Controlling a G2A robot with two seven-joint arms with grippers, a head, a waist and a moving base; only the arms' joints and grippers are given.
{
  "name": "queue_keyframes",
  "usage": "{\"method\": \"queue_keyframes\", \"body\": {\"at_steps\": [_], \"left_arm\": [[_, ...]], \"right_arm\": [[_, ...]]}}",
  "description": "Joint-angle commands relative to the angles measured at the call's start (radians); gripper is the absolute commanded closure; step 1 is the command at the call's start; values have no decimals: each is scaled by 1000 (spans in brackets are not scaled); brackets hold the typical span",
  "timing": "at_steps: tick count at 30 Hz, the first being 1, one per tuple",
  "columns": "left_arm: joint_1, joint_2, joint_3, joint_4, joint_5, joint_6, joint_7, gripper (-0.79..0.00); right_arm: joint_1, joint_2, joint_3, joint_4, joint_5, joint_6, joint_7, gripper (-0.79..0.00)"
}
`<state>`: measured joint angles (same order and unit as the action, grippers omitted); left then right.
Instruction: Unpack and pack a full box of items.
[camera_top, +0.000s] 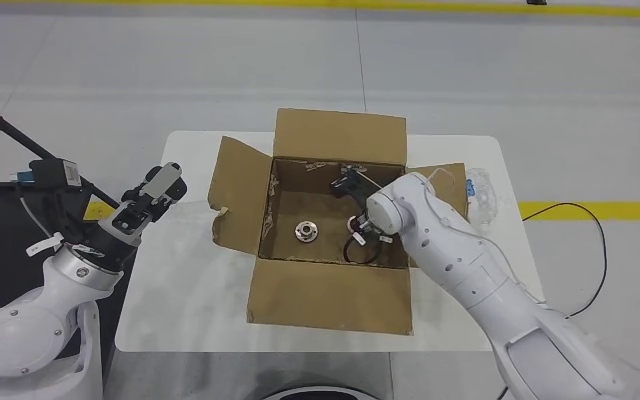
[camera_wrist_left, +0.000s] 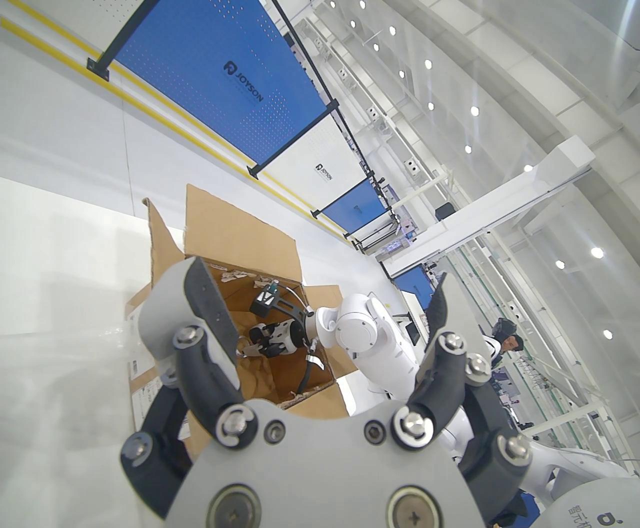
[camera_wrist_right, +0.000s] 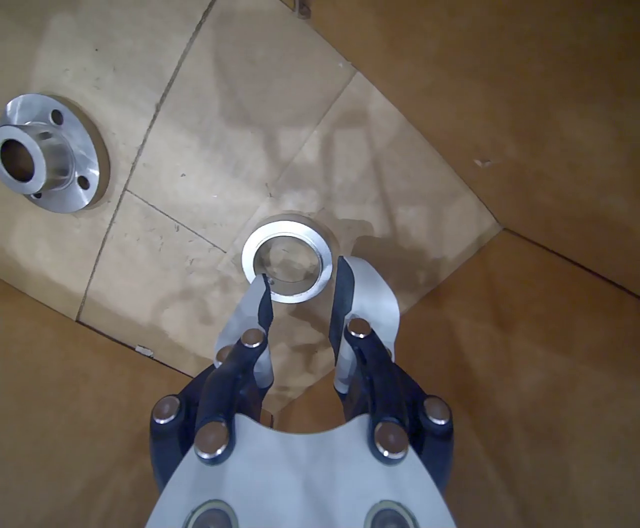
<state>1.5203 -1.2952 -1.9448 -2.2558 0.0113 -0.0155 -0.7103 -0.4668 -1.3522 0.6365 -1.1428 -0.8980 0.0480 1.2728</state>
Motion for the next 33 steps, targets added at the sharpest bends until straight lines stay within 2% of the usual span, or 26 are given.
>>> {"method": "queue_keyframes", "body": {"at_steps": [1, 12, 21, 26, 28, 31, 33], "left_arm": [[0, 0, 0, 0, 0, 0, 0, -785], [0, 0, 0, 0, 0, 0, 0, -785], [0, 0, 0, 0, 0, 0, 0, -785], [0, 0, 0, 0, 0, 0, 0, -785], [0, 0, 0, 0, 0, 0, 0, -785], [0, 0, 0, 0, 0, 0, 0, -785], [0, 0, 0, 0, 0, 0, 0, -785]], "right_arm": [[-3, -3, 3, -2, 1, 13, -20, -311], [-11, -12, 22, 8, -18, 18, -15, -317], [-1, -32, 13, 52, 11, -44, -2, -317], [3, -39, 16, 72, 15, -57, -2, -289], [5, -42, 17, 86, 17, -62, -2, -252], [9, -47, 18, 105, 21, -69, -3, -132], [13, -51, 18, 113, 22, -72, -4, 0]]}}
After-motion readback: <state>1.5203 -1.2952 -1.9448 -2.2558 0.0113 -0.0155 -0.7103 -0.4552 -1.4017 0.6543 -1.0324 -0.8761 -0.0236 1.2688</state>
